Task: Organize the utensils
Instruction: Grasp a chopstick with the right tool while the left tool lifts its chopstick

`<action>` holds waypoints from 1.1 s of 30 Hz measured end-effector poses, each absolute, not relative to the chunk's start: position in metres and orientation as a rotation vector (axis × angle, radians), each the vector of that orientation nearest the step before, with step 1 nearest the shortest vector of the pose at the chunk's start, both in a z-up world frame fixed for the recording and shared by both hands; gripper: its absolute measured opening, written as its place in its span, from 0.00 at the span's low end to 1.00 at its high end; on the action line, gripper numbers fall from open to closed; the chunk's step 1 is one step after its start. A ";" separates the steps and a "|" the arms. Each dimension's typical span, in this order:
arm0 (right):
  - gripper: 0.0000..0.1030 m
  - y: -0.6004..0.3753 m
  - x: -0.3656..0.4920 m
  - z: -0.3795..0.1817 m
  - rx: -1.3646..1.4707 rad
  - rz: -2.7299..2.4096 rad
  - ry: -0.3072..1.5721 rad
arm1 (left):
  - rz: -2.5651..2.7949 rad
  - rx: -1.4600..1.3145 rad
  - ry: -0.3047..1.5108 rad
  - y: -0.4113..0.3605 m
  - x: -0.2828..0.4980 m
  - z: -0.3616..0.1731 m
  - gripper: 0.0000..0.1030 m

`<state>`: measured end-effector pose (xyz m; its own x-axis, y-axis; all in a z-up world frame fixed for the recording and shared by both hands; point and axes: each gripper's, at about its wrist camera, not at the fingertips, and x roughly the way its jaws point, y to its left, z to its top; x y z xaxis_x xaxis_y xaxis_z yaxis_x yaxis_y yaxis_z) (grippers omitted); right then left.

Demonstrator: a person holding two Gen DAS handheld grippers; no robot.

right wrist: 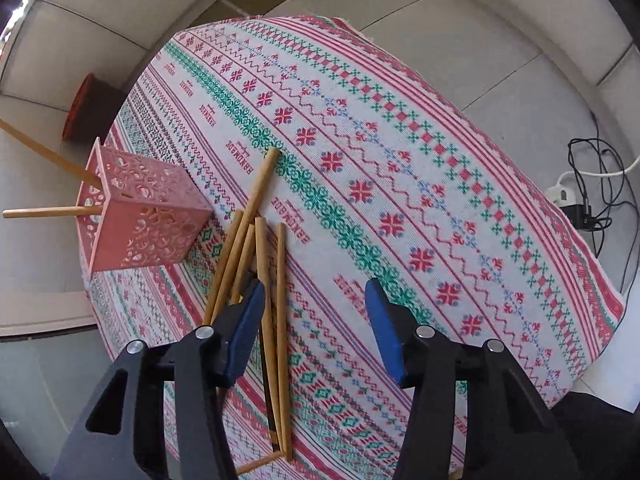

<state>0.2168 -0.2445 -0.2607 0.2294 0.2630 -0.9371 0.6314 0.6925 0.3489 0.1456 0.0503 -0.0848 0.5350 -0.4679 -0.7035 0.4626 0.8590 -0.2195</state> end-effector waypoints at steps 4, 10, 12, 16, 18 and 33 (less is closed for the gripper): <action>0.44 -0.242 0.231 -0.267 0.805 -0.329 1.376 | -0.572 -0.041 0.793 0.064 0.136 -0.068 0.04; 0.38 -0.231 0.250 -0.278 0.754 -0.348 1.417 | -0.569 -0.064 0.737 0.076 0.131 -0.054 0.04; 0.36 -0.227 0.256 -0.282 0.739 -0.348 1.429 | -0.561 -0.068 0.728 0.080 0.130 -0.052 0.04; 0.26 -0.214 0.265 -0.292 0.709 -0.354 1.470 | -0.544 -0.078 0.708 0.087 0.129 -0.047 0.04; 0.14 -0.209 0.268 -0.293 0.675 -0.382 1.460 | -0.539 -0.089 0.696 0.090 0.127 -0.043 0.04; 0.05 -0.251 0.163 -0.201 0.693 -0.242 1.157 | -0.495 -0.099 0.639 0.089 0.106 -0.023 0.04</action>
